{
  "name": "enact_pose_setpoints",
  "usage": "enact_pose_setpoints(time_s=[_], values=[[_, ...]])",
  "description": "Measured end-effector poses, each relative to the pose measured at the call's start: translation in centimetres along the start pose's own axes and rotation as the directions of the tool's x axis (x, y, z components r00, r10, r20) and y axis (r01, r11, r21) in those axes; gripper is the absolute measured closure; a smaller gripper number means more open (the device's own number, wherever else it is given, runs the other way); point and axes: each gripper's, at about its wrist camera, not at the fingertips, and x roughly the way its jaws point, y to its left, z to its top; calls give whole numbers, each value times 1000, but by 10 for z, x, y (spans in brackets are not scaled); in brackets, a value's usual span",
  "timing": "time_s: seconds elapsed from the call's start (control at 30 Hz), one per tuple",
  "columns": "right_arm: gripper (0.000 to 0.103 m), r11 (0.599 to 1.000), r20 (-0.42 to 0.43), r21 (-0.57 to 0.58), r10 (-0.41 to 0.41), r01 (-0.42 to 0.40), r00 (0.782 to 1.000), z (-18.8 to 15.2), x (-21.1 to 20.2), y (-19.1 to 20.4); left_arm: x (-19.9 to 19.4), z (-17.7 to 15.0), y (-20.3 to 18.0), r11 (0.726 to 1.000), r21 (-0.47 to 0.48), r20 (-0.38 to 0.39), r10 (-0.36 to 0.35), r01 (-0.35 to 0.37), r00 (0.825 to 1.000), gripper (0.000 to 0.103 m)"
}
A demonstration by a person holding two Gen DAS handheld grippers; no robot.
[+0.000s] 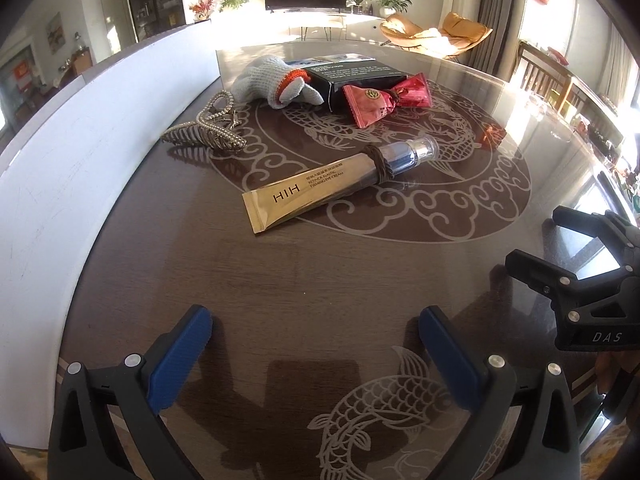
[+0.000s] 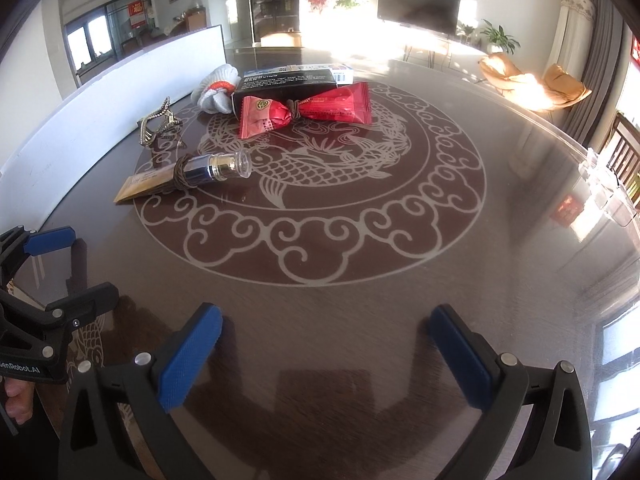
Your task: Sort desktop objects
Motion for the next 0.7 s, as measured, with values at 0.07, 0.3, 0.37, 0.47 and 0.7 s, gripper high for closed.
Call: enact_pose_setpoints(time_s=[0.07, 0.3, 0.37, 0.47, 0.7], values=[[0, 1000, 1, -1, -1, 1, 1000, 0, 0, 0, 0, 0, 0, 1000, 2, 0, 0, 0, 1000, 0], [0, 1000, 0, -1, -1, 1, 1000, 0, 0, 0, 1, 1, -1, 1000, 2, 0, -1, 1, 1000, 0], [0, 1000, 0, -1, -1, 1, 1000, 0, 0, 0, 1, 1, -1, 1000, 2, 0, -1, 1, 1000, 0], [0, 1000, 0, -1, -1, 1, 1000, 0, 1, 0, 1, 1, -1, 1000, 1, 1, -2, 2, 1000, 0], [0, 1000, 0, -1, 0, 0, 1000, 0, 1, 1, -1, 0, 0, 1000, 1, 2, -2, 2, 1000, 0]])
